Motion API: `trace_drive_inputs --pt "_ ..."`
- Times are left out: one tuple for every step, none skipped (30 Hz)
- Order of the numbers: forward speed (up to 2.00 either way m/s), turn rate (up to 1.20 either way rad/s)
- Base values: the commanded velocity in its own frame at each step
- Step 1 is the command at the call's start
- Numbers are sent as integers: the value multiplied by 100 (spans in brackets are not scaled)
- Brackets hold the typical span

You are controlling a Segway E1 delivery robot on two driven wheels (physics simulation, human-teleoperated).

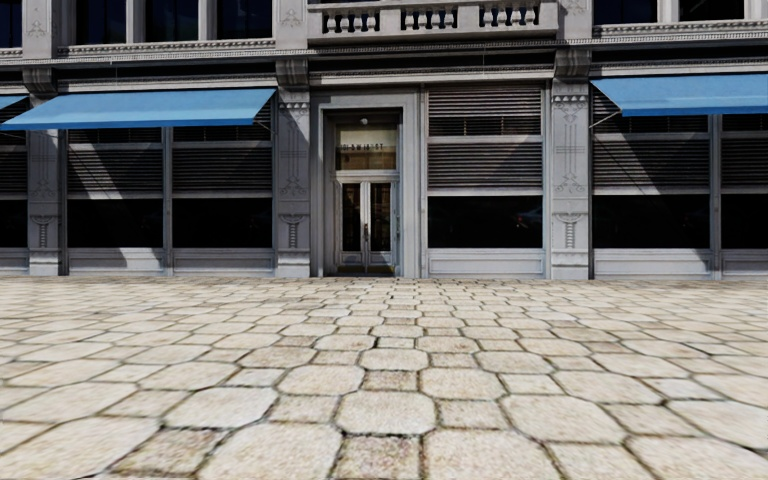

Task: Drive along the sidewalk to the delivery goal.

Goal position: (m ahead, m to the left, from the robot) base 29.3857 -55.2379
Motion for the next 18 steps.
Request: trace_drive_inputs --pt "177 0" --pt "177 0" --pt "177 0" --pt "177 0" --pt "177 0" --pt "177 0" --pt "177 0" --pt "177 0" --pt "177 0" --pt "177 0" --pt "177 0" --pt "177 0" --pt "177 0" --pt "177 0" --pt "177 0" --pt "179 0" --pt "182 0" --pt "187 0"
